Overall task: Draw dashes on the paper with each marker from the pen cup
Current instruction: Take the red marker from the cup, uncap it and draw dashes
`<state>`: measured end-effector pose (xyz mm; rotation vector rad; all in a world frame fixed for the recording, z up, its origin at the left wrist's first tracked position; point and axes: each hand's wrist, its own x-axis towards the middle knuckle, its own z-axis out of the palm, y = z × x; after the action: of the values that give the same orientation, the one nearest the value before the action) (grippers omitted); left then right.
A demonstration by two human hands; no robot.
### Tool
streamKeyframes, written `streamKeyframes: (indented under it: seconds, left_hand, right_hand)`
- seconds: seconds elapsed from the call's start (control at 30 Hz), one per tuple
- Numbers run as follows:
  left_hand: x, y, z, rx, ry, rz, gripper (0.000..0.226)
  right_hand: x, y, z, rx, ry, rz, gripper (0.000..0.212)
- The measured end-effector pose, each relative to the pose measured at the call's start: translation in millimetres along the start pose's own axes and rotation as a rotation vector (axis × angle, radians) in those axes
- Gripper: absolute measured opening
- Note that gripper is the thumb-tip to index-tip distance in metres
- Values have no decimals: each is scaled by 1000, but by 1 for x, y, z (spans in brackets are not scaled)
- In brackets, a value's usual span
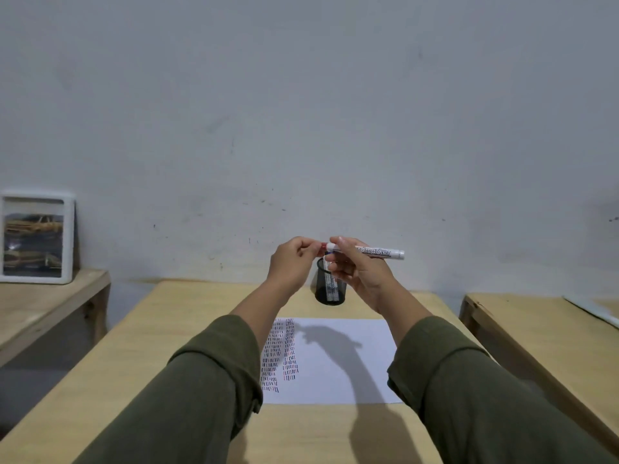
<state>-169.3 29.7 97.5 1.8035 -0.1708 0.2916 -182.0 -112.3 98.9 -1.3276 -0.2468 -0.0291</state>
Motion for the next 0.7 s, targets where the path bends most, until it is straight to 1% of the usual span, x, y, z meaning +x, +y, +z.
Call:
streamKeyframes:
  seconds: [0.07, 0.13, 0.23, 0.37, 0.5, 0.6, 0.7]
  left_hand:
    - [0, 1, 2, -131, -8, -15, 15]
    - [0, -1, 2, -228, -40, -27, 21]
    - [-1, -6, 3, -321, -85, -4, 28]
    - [1, -10, 7, -388, -54, -16, 22]
    - [3, -9, 10, -432, 6, -36, 16]
    - [3, -8, 12, -464, -4, -70, 11]
    - [3, -7, 14, -500, -1, -112, 14]
  right_hand:
    - [3, 4, 4, 71, 29, 4, 19]
    - [6, 6, 5, 150, 46, 21, 25]
    - [9, 8, 5, 221, 54, 55, 28]
    - [13, 12, 5, 289, 86, 80, 25]
    - [16, 16, 5, 364, 152, 55, 16]
    - [17, 16, 6, 381, 144, 30, 14]
    - [19, 15, 8, 348, 122, 4, 14]
